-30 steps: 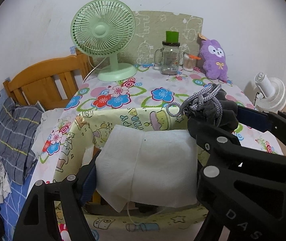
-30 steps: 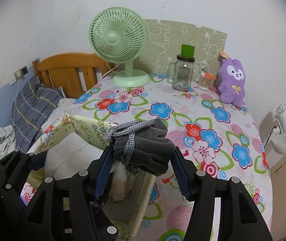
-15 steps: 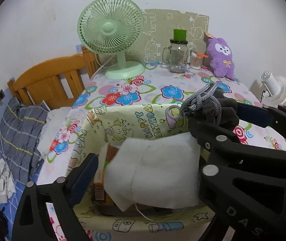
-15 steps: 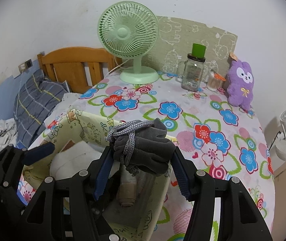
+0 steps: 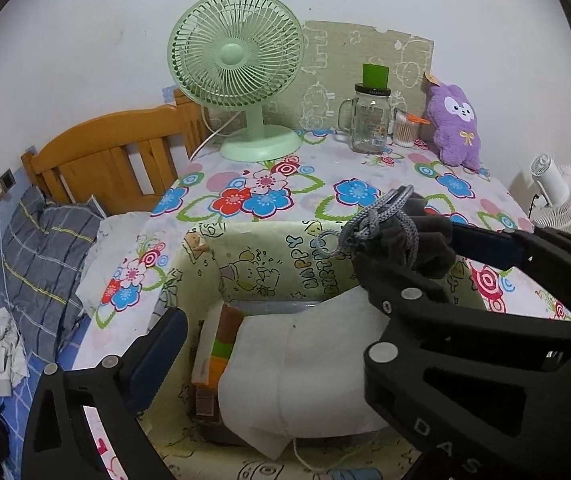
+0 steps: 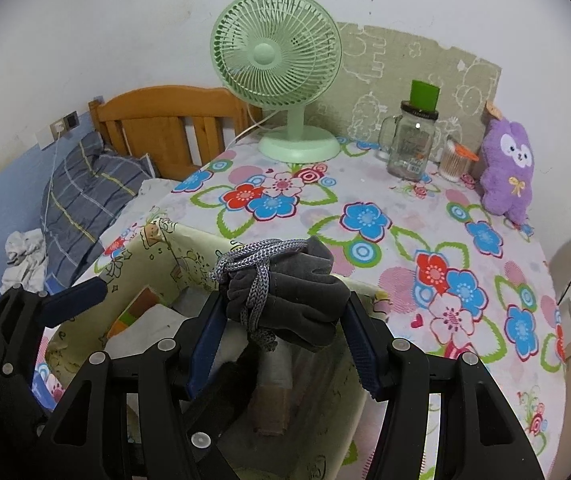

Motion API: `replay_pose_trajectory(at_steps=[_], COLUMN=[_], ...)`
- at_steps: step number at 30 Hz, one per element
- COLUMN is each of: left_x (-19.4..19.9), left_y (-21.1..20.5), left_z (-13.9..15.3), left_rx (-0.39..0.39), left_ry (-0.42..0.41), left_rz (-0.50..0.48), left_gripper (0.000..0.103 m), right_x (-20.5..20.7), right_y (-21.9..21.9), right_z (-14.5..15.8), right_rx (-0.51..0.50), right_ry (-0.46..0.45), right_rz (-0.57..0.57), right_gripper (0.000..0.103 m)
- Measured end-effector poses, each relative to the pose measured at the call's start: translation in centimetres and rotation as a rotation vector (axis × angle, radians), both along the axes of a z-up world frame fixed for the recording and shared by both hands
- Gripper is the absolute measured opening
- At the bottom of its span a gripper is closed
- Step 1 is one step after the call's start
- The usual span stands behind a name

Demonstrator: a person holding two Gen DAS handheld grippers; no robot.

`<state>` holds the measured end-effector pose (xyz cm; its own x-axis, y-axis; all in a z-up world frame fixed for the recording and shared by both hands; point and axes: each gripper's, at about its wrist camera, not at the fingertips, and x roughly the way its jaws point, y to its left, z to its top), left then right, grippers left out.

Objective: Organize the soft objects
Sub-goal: 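Lower the cloth and glove into the fabric box and open both grippers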

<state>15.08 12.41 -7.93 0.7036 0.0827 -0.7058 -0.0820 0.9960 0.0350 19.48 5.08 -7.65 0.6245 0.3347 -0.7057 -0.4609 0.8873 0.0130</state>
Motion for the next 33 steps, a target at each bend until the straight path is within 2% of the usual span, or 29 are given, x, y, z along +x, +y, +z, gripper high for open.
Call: replay_pose_trajectory(at_steps=[8, 11, 13, 15, 17, 25, 33], left_x=[0.9, 1.0, 1.0, 1.1, 1.1, 0.5, -0.5], left_y=[0.0, -0.1, -0.1, 0.0, 0.0, -0.5, -1.5], left_z=[-1.1, -1.3, -1.4, -1.5, -1.4, -0.7, 0.8], left_rx=[-0.019, -0.023, -0.024, -0.032, -0.036, -0.039, -0.042], left_ry=[0.041, 0.051, 0.063, 0.075, 0.078, 0.061, 0.017], left_rz=[-0.006, 0.000, 0.017, 0.033, 0.049, 0.047, 0.029], left_gripper=[0.103, 0.103, 0.103, 0.103, 0.103, 0.103, 0.103], right_x=[1.2, 1.4, 1.5, 1.4, 1.3, 0.4, -1.0], right_y=[0.3, 0.3, 0.3, 0.2, 0.0, -1.0, -2.3], right_z=[-1.3, -1.4, -1.5, -1.4, -1.3, -0.1, 1.5], right_rx=[-0.008, -0.014, -0.020, -0.023, -0.020, -0.012, 0.009], right_ry=[0.042, 0.052, 0.054, 0.049, 0.043, -0.001, -0.047], right_rz=[0.051, 0.073, 0.077, 0.072, 0.070, 0.052, 0.030], right_gripper=[0.064, 0.069, 0.077, 0.082, 0.083, 0.093, 0.094])
